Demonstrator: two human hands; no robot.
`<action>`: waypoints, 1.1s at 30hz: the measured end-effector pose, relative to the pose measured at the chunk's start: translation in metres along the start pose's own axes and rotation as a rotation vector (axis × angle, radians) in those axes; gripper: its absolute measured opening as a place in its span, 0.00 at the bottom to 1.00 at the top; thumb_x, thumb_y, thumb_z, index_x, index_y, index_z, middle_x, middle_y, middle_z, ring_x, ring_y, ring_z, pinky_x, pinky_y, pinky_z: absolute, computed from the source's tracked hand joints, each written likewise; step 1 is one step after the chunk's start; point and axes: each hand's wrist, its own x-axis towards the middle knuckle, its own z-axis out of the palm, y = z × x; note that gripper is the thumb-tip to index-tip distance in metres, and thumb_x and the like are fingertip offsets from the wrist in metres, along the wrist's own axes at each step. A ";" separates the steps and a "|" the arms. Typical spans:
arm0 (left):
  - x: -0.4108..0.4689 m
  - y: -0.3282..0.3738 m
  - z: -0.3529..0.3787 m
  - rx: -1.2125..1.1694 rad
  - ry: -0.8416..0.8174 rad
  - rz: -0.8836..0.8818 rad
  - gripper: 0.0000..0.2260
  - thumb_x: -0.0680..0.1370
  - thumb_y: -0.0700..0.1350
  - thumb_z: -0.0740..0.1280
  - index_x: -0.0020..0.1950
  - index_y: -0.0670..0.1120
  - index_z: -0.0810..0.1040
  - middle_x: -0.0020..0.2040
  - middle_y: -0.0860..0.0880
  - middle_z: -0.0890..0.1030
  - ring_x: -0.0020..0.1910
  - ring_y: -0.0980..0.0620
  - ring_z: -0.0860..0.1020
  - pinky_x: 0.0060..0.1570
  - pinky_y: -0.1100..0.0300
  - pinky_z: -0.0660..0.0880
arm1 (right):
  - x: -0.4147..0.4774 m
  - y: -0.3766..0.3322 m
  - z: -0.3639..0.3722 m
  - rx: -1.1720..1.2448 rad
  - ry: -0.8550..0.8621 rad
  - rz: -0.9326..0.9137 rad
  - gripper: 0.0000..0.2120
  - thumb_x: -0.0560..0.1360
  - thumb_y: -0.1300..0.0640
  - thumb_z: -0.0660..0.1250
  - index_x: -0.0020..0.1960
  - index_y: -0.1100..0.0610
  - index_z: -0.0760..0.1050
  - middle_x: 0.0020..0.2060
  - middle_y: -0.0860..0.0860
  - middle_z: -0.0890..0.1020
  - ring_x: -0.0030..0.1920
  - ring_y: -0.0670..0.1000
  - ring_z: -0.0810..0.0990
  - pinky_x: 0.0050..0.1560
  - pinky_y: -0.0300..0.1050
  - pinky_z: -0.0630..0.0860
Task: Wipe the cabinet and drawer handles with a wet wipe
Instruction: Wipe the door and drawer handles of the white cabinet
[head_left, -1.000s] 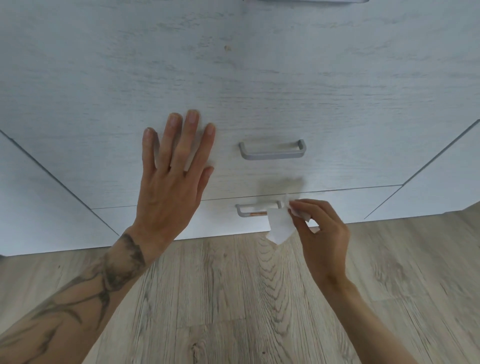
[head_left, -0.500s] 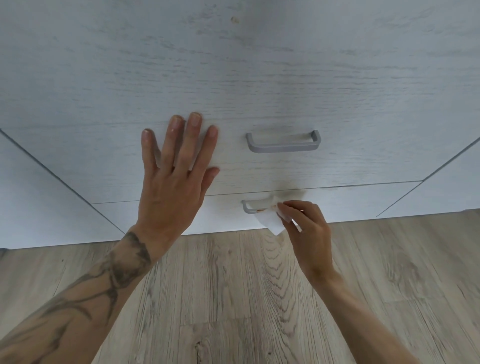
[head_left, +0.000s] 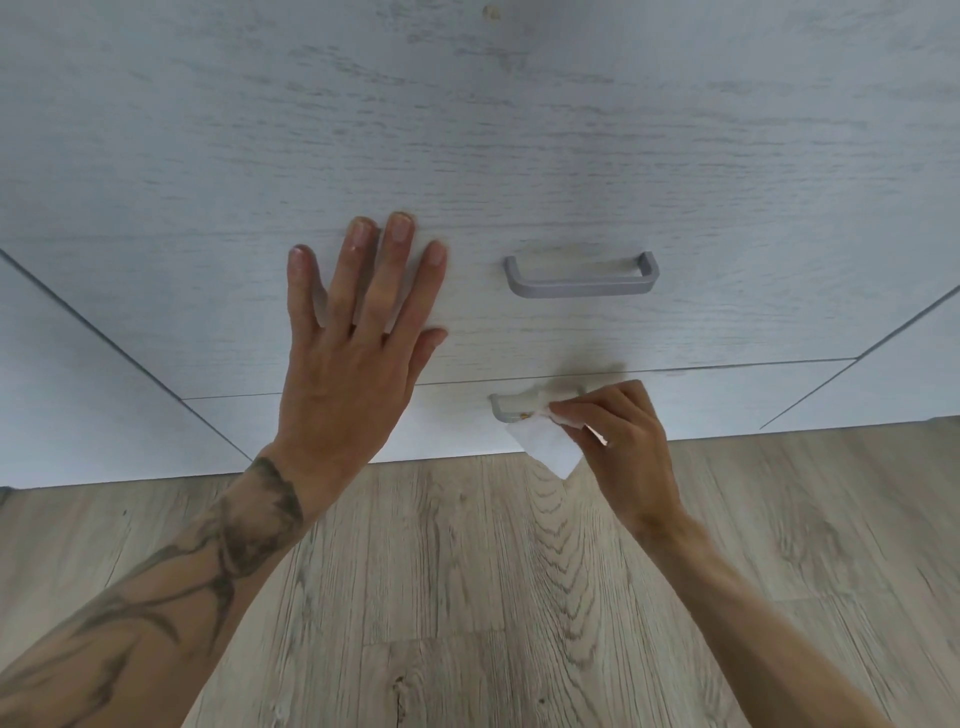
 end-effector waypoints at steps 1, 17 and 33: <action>0.000 0.000 0.000 0.005 -0.001 0.004 0.35 0.90 0.56 0.61 0.89 0.45 0.46 0.85 0.41 0.46 0.85 0.39 0.47 0.83 0.33 0.45 | -0.002 0.001 0.000 0.000 0.024 0.023 0.12 0.71 0.66 0.80 0.53 0.56 0.88 0.44 0.47 0.85 0.49 0.52 0.76 0.52 0.30 0.69; 0.001 0.000 0.001 0.036 -0.008 0.003 0.35 0.90 0.58 0.60 0.89 0.46 0.46 0.86 0.41 0.46 0.86 0.42 0.36 0.83 0.34 0.44 | 0.002 -0.036 0.032 0.013 0.012 0.008 0.10 0.72 0.63 0.80 0.52 0.53 0.88 0.41 0.45 0.84 0.48 0.50 0.74 0.50 0.49 0.73; 0.001 0.001 0.003 0.042 -0.004 -0.002 0.35 0.90 0.58 0.60 0.89 0.45 0.46 0.87 0.41 0.42 0.86 0.41 0.37 0.83 0.33 0.44 | 0.006 -0.061 0.035 -0.091 0.024 0.084 0.06 0.72 0.62 0.81 0.47 0.56 0.87 0.38 0.48 0.81 0.45 0.54 0.76 0.48 0.48 0.71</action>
